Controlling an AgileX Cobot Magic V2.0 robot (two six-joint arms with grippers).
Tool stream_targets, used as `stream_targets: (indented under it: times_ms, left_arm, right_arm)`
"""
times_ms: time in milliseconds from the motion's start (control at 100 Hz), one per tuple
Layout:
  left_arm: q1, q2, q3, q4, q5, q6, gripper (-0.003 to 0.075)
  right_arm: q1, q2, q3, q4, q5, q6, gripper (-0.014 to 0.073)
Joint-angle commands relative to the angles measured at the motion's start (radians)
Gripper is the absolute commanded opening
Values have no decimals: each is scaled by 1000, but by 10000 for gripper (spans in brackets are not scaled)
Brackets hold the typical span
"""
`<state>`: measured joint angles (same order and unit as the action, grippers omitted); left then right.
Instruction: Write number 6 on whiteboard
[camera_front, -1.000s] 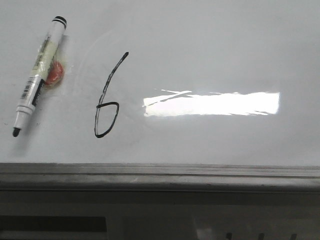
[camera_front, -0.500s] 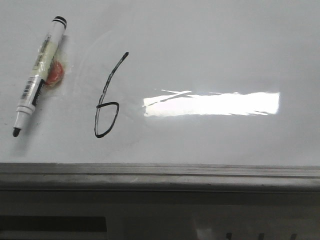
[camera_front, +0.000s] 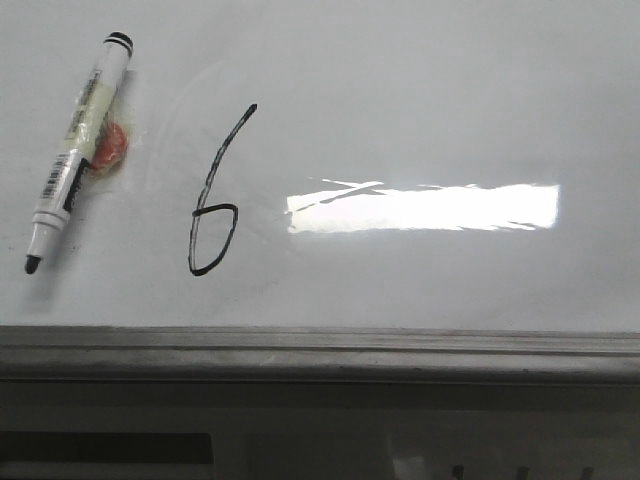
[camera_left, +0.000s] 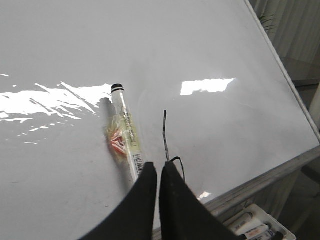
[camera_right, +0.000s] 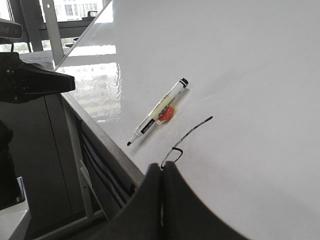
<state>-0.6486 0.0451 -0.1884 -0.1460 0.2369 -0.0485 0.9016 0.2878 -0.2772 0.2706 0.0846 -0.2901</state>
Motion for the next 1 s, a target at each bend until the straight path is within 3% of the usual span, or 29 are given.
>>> stream_targets:
  times_ms: [0,230,600,850,990]
  left_arm:
    - [33,11,-27,4,-72,-2,-20]
    - [163,11,-22,10,-72,-2,-20]
    - [471,11,131,10,-90,-2,-20]
    - [584,-57,214,5,-95,-2,-20]
    - [650,-80,212,5,-28,-2,-20]
  right_arm:
    - [-7,6,-28,-11,-69,-6,-64]
    - [-7,6,-28,-11,-69,-6,-64]
    - [-7,6,-28,-11,-69,-6,-64]
    - [-7,6,-28,-11,-69,-6,-64]
    - [-7,6,-28,-11,-69,-6,-64]
